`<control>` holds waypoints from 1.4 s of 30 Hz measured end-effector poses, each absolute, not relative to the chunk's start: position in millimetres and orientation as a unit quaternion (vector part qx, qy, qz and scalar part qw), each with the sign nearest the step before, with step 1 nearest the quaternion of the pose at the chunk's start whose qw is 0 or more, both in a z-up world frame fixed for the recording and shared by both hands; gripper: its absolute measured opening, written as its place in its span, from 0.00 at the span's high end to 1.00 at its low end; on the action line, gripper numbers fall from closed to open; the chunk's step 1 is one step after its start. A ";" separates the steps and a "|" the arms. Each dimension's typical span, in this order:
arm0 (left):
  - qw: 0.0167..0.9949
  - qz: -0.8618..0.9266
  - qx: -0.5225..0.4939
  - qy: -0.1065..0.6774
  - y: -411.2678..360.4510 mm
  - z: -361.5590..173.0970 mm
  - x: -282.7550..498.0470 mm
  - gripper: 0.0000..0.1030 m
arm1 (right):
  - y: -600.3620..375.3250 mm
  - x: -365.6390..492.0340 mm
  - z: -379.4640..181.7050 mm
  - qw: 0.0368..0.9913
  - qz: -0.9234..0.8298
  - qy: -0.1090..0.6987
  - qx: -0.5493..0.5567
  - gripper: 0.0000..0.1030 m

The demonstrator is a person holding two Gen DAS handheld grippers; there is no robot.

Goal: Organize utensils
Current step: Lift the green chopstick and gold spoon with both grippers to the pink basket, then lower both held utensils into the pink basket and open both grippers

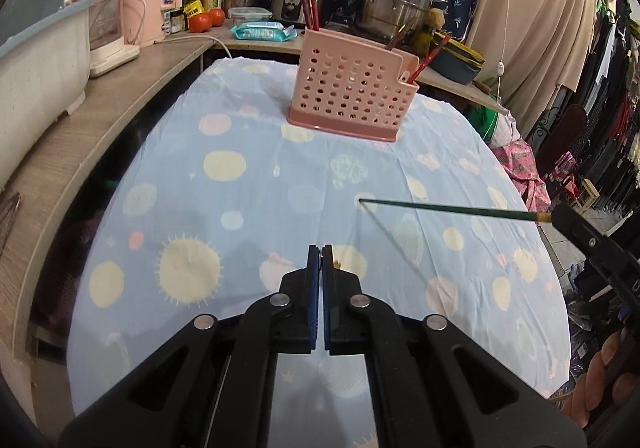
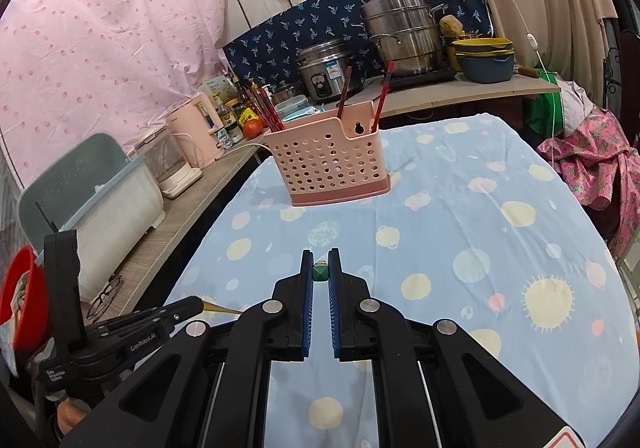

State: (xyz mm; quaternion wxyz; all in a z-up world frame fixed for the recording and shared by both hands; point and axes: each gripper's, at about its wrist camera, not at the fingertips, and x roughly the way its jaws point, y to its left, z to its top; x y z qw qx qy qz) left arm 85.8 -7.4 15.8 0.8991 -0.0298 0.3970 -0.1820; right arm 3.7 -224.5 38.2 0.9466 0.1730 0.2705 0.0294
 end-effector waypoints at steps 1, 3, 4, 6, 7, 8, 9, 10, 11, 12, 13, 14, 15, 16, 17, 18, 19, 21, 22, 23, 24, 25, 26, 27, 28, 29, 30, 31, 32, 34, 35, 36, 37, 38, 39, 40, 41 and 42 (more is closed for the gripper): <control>0.900 -0.183 -0.029 0.395 -7.6 18.4 86.8 0.99 | -224.2 3.8 38.3 0.947 0.029 0.270 0.172 0.93; 0.903 -0.185 -0.027 0.386 -9.4 26.6 89.6 0.99 | -225.1 5.0 41.5 0.948 0.030 0.268 0.171 0.93; 0.905 -0.186 -0.025 0.382 -9.9 29.7 90.2 0.99 | -225.8 5.7 43.2 0.948 0.031 0.267 0.172 0.93; 0.908 -0.187 -0.022 0.373 -11.8 36.6 92.9 0.99 | -228.8 8.8 48.1 0.948 0.034 0.263 0.176 0.93; 0.910 -0.187 -0.021 0.368 -12.8 40.5 94.8 0.99 | -230.9 10.5 50.4 0.948 0.036 0.262 0.179 0.93; 0.912 -0.188 -0.021 0.364 -13.6 44.3 97.2 0.99 | -232.6 12.6 52.1 0.947 0.038 0.261 0.183 0.93; 0.913 -0.188 -0.022 0.361 -14.0 47.4 99.3 0.99 | -234.9 14.9 54.1 0.946 0.041 0.260 0.187 0.93; 0.915 -0.189 -0.023 0.357 -14.9 51.8 102.7 0.99 | -237.2 17.4 56.0 0.946 0.044 0.259 0.191 0.93; 0.916 -0.189 -0.024 0.354 -15.5 55.0 105.7 0.99 | -239.1 20.0 58.4 0.946 0.047 0.258 0.194 0.93; 0.917 -0.190 -0.024 0.350 -16.1 58.7 108.9 0.99 | -240.9 22.8 61.3 0.946 0.048 0.255 0.194 0.93; 0.918 -0.191 -0.025 0.346 -17.2 62.1 111.9 0.99 | -242.7 25.7 64.7 0.947 0.048 0.251 0.193 0.93; 0.920 -0.191 -0.025 0.342 -18.4 66.3 116.0 0.99 | -244.4 28.6 68.3 0.949 0.047 0.247 0.192 0.93; 0.921 -0.191 -0.026 0.339 -19.2 70.6 120.8 0.99 | -246.3 31.7 72.5 0.950 0.046 0.241 0.191 0.93; 0.921 -0.192 -0.028 0.337 -19.4 73.6 125.4 0.99 | -248.1 34.9 76.5 0.952 0.046 0.237 0.189 0.93; 0.922 -0.193 -0.030 0.333 -19.8 78.0 131.0 0.99 | -250.1 38.7 81.0 0.953 0.045 0.232 0.188 0.93; 0.923 -0.194 -0.031 0.330 -19.9 81.9 135.0 0.99 | -251.9 42.2 84.9 0.955 0.045 0.227 0.186 0.93; 0.925 -0.194 -0.032 0.325 -20.7 87.3 140.9 0.99 | -253.5 45.8 89.5 0.956 0.044 0.222 0.184 0.93; 0.929 -0.193 -0.031 0.315 -22.5 98.3 151.4 0.99 | -257.3 54.5 99.7 0.960 0.041 0.211 0.178 0.93; 0.931 -0.192 -0.029 0.309 -24.1 103.6 156.0 0.99 | -260.0 59.1 105.4 0.962 0.039 0.204 0.176 0.93; 0.933 -0.190 -0.026 0.304 -25.8 109.3 160.1 0.99 | -263.3 64.1 111.3 0.964 0.038 0.197 0.176 0.93; 0.935 -0.189 -0.024 0.298 -27.3 114.5 164.4 0.99 | -266.0 68.9 116.4 0.965 0.038 0.190 0.176 0.93; 0.937 -0.189 -0.022 0.292 -29.1 120.6 169.3 0.99 | -269.0 74.8 122.9 0.967 0.036 0.183 0.174 0.93; 0.940 -0.187 -0.019 0.285 -31.2 127.0 174.3 0.99 | -270.9 79.7 129.0 0.969 0.035 0.176 0.173 0.93; 0.942 -0.186 -0.017 0.278 -33.4 132.8 179.1 0.99 | -273.6 86.0 136.1 0.971 0.033 0.168 0.170 0.93; 0.945 -0.184 -0.014 0.271 -36.4 139.8 186.4 0.99 | -275.8 92.1 142.8 0.972 0.032 0.160 0.168 0.93; 0.946 -0.183 -0.012 0.267 -37.9 144.2 192.1 0.99 | -277.2 98.8 149.5 0.974 0.031 0.153 0.166 0.93; 0.947 -0.182 -0.011 0.264 -40.4 149.0 198.7 0.99 | -278.9 106.9 156.9 0.976 0.029 0.144 0.164 0.93; 0.949 -0.180 -0.009 0.259 -43.1 154.5 206.7 0.99 | -280.0 113.7 163.3 0.977 0.027 0.136 0.162 0.93; 0.950 -0.180 -0.008 0.255 -46.0 159.9 214.4 0.99 | -282.1 123.1 171.2 0.978 0.027 0.126 0.163 0.93; 0.953 -0.177 -0.005 0.245 -51.9 168.8 226.7 0.99 | -283.7 138.2 184.1 0.980 0.027 0.112 0.164 0.93; 0.954 -0.176 -0.003 0.241 -55.3 172.6 233.1 0.99 | -284.9 147.5 191.7 0.981 0.026 0.101 0.165 0.93; 0.955 -0.176 -0.002 0.239 -58.2 174.8 239.5 0.99 | -286.0 154.6 197.5 0.982 0.024 0.093 0.164 0.93; 0.956 -0.176 -0.002 0.237 -61.6 177.4 247.3 0.99 | -285.5 162.6 202.8 0.983 0.021 0.085 0.161 0.93; 0.956 -0.175 -0.001 0.235 -64.3 178.7 253.8 0.99 | -285.6 170.9 207.6 0.984 0.018 0.079 0.161 0.93; 0.956 -0.175 -0.001 0.234 -66.2 179.1 258.5 0.99 | -286.9 179.9 211.2 0.984 0.015 0.073 0.164 0.93; 0.956 -0.173 -0.002 0.235 -68.5 179.1 266.4 0.99 | -288.9 189.0 213.6 0.983 0.014 0.068 0.170 0.93; 0.956 -0.172 -0.002 0.237 -70.4 178.4 274.1 0.99 | -291.4 197.5 214.7 0.982 0.014 0.064 0.178 0.93; 0.956 -0.171 -0.002 0.238 -72.2 177.3 280.2 0.99 | -294.0 204.7 215.0 0.981 0.014 0.061 0.186 0.93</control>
